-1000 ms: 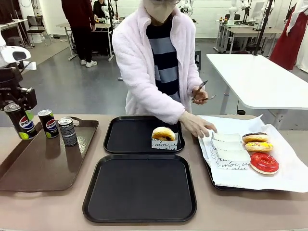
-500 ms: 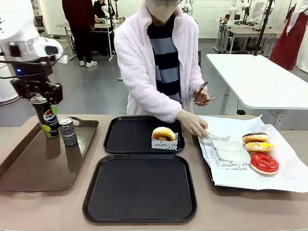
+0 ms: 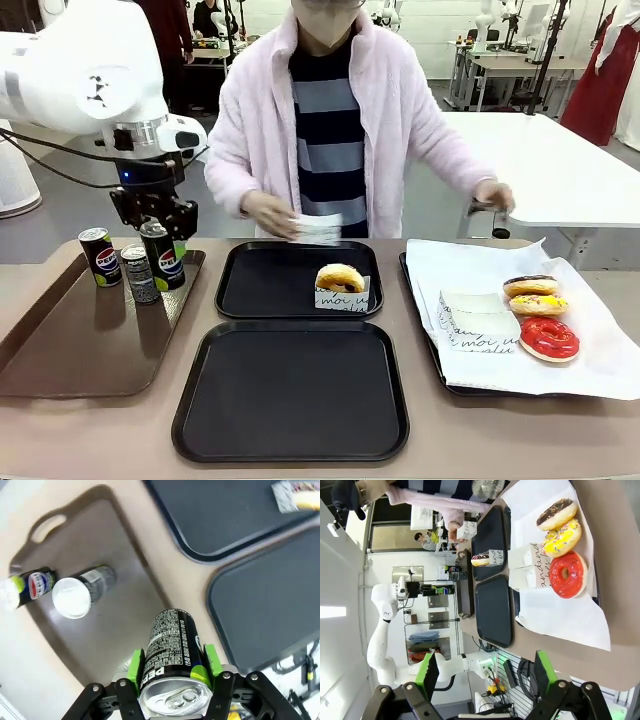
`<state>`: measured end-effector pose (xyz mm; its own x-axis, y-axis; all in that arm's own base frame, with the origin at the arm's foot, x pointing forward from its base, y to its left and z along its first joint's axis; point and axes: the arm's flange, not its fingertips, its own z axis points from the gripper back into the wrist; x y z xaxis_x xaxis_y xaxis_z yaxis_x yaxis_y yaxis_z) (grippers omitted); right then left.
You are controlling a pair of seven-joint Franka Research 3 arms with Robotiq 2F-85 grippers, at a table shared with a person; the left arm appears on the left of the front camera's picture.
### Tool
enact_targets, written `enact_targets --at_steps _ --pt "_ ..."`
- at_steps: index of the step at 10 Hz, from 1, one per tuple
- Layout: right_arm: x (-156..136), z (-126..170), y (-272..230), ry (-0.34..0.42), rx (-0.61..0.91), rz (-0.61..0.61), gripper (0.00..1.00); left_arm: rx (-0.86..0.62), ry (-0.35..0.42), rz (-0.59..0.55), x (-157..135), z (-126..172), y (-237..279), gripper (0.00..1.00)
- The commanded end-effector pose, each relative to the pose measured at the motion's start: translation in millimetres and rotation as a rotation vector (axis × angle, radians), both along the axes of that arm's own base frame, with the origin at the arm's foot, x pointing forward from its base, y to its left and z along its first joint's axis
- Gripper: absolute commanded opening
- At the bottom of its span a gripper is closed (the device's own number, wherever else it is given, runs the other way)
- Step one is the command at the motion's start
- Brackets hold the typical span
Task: Set up donuts and drinks on trays.
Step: Pick up one Pepsi coke and place it on the Flat Tray.
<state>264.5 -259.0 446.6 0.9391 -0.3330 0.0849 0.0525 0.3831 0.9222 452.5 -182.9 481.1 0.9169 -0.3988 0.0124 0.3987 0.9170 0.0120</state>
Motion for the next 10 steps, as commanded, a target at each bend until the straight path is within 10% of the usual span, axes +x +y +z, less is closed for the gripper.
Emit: enact_targets --at_steps 1,4,10 --pt "1 2 0 -0.005 0.019 -0.006 1.00 -0.108 0.079 -0.138 -49 28 61 0.58" --pt "1 2 0 -0.005 0.019 -0.006 1.00 -0.156 0.060 -0.183 -79 34 86 0.58" --pt "1 2 0 -0.005 0.019 -0.006 1.00 -0.154 -0.011 -0.123 -46 26 56 0.58"
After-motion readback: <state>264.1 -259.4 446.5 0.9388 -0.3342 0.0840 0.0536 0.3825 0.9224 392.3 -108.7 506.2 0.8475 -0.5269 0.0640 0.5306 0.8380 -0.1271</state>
